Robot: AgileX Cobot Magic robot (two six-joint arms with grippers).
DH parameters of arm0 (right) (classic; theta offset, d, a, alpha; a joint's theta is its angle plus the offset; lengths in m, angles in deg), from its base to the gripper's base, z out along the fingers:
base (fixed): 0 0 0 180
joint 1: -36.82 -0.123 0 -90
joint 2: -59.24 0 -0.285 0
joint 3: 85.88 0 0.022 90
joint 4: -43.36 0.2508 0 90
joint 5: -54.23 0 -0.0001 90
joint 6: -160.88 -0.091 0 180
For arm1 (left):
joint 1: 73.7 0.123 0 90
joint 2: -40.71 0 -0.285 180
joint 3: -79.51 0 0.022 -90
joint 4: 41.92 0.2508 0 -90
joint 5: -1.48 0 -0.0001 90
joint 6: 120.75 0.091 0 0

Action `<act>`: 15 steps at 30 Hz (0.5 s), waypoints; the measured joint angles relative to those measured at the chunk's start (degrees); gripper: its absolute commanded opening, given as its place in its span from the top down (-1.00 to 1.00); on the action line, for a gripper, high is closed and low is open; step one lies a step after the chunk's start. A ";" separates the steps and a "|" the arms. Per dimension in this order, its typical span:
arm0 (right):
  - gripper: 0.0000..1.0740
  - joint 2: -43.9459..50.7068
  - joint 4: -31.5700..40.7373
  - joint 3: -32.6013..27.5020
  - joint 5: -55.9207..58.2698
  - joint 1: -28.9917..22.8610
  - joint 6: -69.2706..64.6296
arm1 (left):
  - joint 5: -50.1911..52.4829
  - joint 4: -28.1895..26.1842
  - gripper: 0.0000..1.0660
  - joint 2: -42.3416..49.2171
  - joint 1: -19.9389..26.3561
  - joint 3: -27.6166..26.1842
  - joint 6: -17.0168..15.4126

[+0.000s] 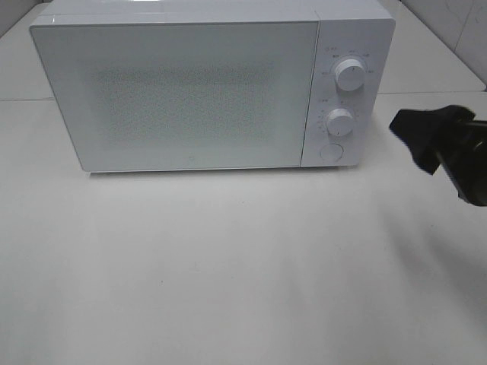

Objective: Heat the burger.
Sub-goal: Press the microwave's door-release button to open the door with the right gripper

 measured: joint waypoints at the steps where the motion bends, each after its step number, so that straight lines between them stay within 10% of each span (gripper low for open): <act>1: -0.23 0.97 0.00 1.09 4.87 0.00 4.35 | 0.00 0.00 -0.89 0.00 0.00 0.00 0.00; 7: -0.23 3.21 -2.18 10.60 34.72 0.00 25.38 | 0.00 0.00 -0.89 0.00 0.00 0.00 0.00; 15: -0.40 3.27 -13.64 18.39 55.52 4.07 17.82 | 0.00 0.00 -0.89 0.00 0.00 0.00 0.00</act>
